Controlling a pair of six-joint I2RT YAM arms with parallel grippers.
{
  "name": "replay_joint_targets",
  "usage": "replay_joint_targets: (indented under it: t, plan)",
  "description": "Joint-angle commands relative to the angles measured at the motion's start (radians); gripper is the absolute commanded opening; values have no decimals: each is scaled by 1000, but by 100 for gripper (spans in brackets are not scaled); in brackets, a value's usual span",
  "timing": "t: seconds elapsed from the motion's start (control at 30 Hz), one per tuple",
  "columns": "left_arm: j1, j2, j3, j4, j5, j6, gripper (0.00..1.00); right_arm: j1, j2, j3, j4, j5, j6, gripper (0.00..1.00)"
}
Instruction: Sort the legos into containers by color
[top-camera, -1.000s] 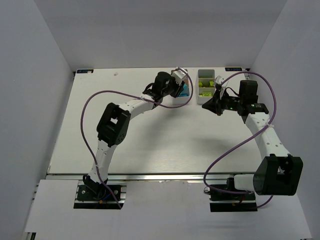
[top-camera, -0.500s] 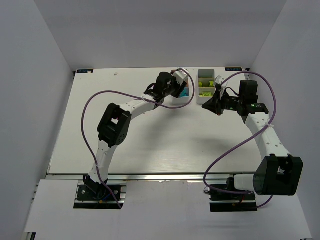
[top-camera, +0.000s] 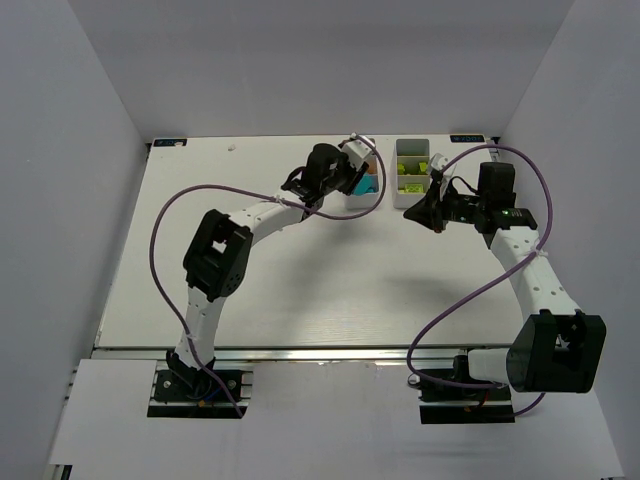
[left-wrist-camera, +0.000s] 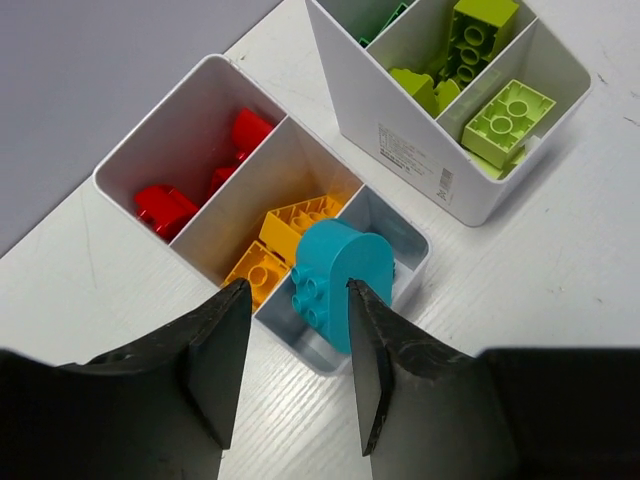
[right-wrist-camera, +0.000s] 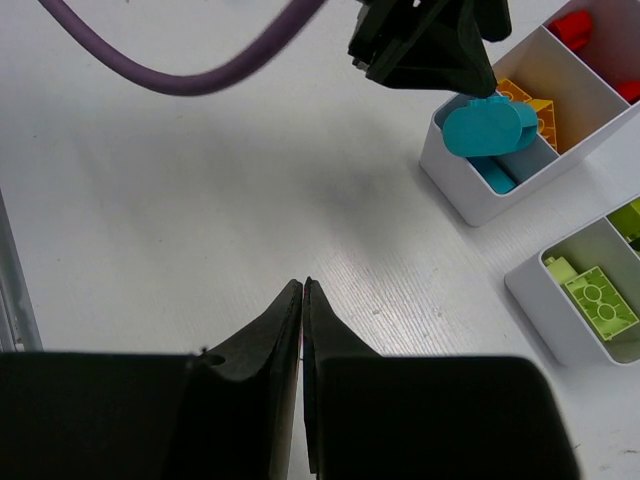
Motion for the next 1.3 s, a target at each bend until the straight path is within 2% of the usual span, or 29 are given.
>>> replay_joint_targets:
  t: [0.0,0.17,0.2,0.3,0.33,0.4,0.43,0.5,0.53,0.57,0.6,0.63,0.7,0.73,0.87,0.9,0.93,1.03,1.17,1.27]
  plan:
    - [-6,-143,-54,10,-19,0,55,-1,-23,-7,21,-23,10,8]
    - [-4,-241,-86,-19,-71,-78,57,11,17,8,1,-40,-57,9]
    - [-3,-275,-88,-66,-144,-139,57,16,55,21,-10,-39,-111,8]
    - [28,-373,-132,-178,-192,-285,57,57,159,96,-50,12,-194,9]
    - [54,-408,-190,-196,-193,-319,57,77,185,135,-36,32,-188,21]
    - [86,-480,-264,-241,-196,-412,61,90,264,172,63,85,-74,36]
    - [123,-564,-351,-249,-192,-442,64,93,290,197,97,104,-18,43]
    - [163,-654,-440,-269,-184,-521,75,96,382,301,148,160,80,45]
    - [201,-739,-482,-282,-192,-549,79,108,412,342,160,185,202,45]
    - [221,-781,-555,-314,-192,-589,80,114,472,428,160,202,256,44]
    - [235,-819,-589,-329,-192,-601,81,123,498,462,160,268,321,44]
    - [261,-894,-620,-344,-206,-614,83,145,520,491,178,299,453,44]
    - [270,-962,-700,-387,-233,-646,84,188,569,554,186,404,571,46]
    - [270,-994,-724,-397,-245,-658,84,202,581,568,179,455,632,51]
    - [272,-1148,-827,-433,-305,-747,84,249,635,614,163,523,856,59]
    - [273,-1168,-855,-435,-314,-758,84,263,637,611,166,558,886,61]
    - [272,-1186,-867,-438,-324,-770,84,271,637,610,162,593,916,70]
    - [273,-1234,-878,-458,-347,-782,84,288,646,619,139,713,993,70]
    - [273,-1245,-852,-522,-373,-762,85,294,654,636,96,840,1009,71]
    - [273,-1251,-855,-529,-376,-769,85,294,655,636,84,850,1009,72]
